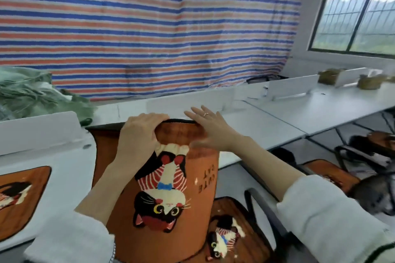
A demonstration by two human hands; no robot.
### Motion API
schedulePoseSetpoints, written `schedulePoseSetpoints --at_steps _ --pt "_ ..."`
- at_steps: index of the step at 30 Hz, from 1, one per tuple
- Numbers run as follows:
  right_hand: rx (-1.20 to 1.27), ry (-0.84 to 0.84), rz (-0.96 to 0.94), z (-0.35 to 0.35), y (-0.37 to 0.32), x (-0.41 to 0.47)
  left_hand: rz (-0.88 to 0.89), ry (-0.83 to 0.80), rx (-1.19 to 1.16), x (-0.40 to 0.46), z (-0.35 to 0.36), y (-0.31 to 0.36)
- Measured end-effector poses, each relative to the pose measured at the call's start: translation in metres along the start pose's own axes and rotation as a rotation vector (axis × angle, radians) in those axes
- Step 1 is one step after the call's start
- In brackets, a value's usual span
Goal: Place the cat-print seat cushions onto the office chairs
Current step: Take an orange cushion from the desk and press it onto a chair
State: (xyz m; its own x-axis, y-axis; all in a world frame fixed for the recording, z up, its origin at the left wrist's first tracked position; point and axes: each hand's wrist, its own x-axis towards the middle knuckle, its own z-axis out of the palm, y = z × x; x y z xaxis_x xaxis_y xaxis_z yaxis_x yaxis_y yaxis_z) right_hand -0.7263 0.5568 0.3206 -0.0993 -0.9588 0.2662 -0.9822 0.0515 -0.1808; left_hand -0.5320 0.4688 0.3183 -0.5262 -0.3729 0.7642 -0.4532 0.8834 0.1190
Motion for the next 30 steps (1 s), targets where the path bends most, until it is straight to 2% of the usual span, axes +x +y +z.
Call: schedulePoseSetpoints --at_steps 4,5,10,15,18,23,27,29,30 --pt "0.180 0.063 0.114 -0.047 0.059 -0.066 0.088 -0.022 -0.039 0.035 0.036 0.083" --pt "0.177 0.094 0.201 -0.067 0.087 -0.093 0.110 -0.041 -0.062 0.049 0.055 0.118" --pt "-0.010 0.232 0.394 -0.127 0.200 -0.171 0.195 -0.004 -0.164 0.099 0.122 0.246" --pt "-0.048 0.208 0.599 -0.176 0.324 -0.241 0.209 0.012 -0.232 0.147 0.205 0.366" --pt "-0.101 0.260 0.720 -0.215 0.402 -0.294 0.218 0.030 -0.293 0.182 0.250 0.442" --pt "-0.374 0.570 0.878 -0.292 0.527 -0.383 0.361 0.118 -0.414 0.249 0.298 0.601" --pt "-0.366 0.862 0.880 -0.341 0.618 -0.439 0.414 0.152 -0.490 0.286 0.342 0.719" --pt "-0.349 0.916 0.876 -0.353 0.654 -0.459 0.427 0.090 -0.478 0.295 0.363 0.761" --pt "-0.344 0.923 0.883 -0.369 0.695 -0.486 0.441 0.070 -0.484 0.305 0.391 0.815"
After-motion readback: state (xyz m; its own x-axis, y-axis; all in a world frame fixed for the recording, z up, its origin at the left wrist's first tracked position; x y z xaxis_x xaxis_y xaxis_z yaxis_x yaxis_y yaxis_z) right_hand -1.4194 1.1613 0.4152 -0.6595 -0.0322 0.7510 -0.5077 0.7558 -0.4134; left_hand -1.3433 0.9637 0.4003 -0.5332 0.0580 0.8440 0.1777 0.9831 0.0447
